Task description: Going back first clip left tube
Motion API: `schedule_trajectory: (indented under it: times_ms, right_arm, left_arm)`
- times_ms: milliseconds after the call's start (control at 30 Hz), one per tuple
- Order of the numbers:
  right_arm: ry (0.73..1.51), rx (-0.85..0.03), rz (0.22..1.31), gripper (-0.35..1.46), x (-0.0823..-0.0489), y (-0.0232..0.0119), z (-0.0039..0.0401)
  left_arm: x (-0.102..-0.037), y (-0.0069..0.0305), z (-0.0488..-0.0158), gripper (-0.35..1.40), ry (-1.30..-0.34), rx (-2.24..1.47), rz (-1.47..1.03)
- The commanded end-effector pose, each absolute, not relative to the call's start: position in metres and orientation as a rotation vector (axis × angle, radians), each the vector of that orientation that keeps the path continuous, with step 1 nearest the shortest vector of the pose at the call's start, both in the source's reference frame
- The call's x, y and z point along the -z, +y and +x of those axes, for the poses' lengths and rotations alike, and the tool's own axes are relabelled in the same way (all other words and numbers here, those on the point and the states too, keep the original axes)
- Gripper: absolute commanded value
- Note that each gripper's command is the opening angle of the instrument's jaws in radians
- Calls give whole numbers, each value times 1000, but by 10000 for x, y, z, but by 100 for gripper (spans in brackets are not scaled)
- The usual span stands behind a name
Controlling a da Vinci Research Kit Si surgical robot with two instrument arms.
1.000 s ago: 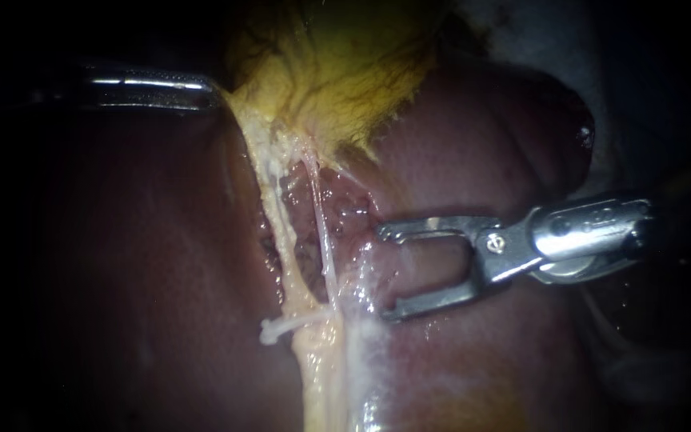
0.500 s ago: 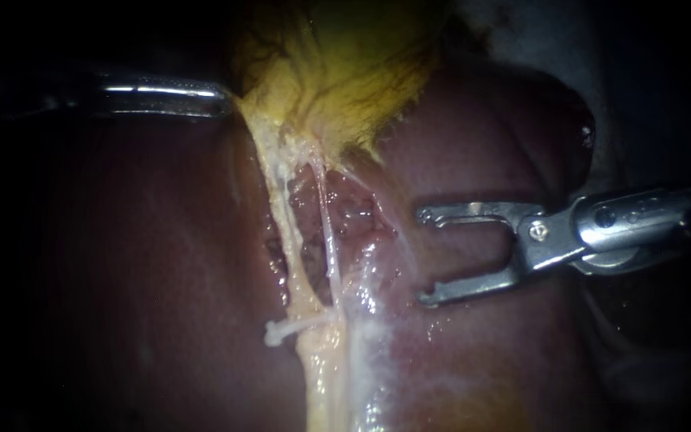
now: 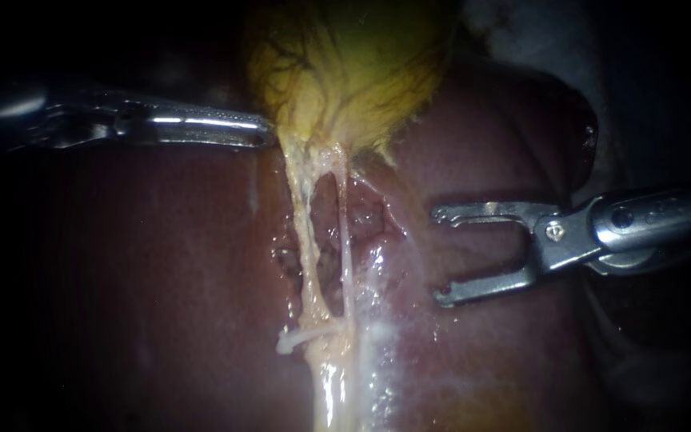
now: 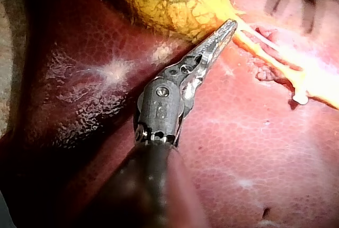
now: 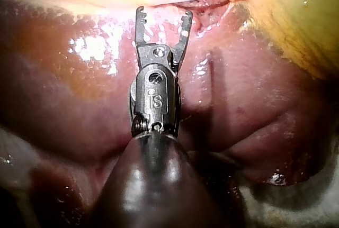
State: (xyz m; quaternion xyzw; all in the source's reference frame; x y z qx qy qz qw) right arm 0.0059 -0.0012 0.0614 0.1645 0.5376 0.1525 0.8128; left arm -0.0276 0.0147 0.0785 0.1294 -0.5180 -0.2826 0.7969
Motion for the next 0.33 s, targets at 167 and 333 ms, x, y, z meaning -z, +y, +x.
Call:
schedule_trajectory:
  times_ms: [167, 333]
  right_arm:
    - [1148, -325, 351, 60, -614, -12, 58]
    - [1148, -325, 351, 60, -613, -12, 58]
  left_arm:
    - [-788, 147, -276, -35, -1110, 609, 284]
    - [-788, 147, -276, -35, -1110, 609, 284]
